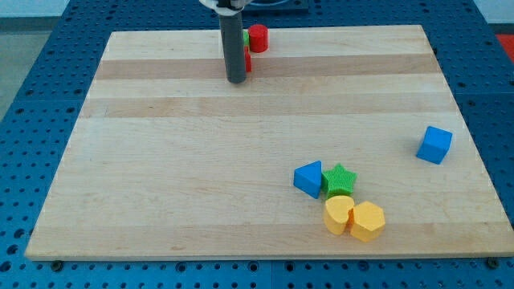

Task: Push the green star diagonally to the blue triangle

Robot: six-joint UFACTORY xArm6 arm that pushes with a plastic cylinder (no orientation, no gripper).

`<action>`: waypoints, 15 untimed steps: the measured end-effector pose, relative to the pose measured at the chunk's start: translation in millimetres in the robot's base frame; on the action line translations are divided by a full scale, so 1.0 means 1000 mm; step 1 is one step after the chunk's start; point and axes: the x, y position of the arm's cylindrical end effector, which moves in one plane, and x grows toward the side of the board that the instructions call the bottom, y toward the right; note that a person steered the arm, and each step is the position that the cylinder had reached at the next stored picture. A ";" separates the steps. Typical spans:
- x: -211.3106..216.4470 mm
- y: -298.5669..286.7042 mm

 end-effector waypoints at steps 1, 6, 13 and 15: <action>-0.002 0.001; 0.151 0.161; 0.223 0.117; 0.233 0.144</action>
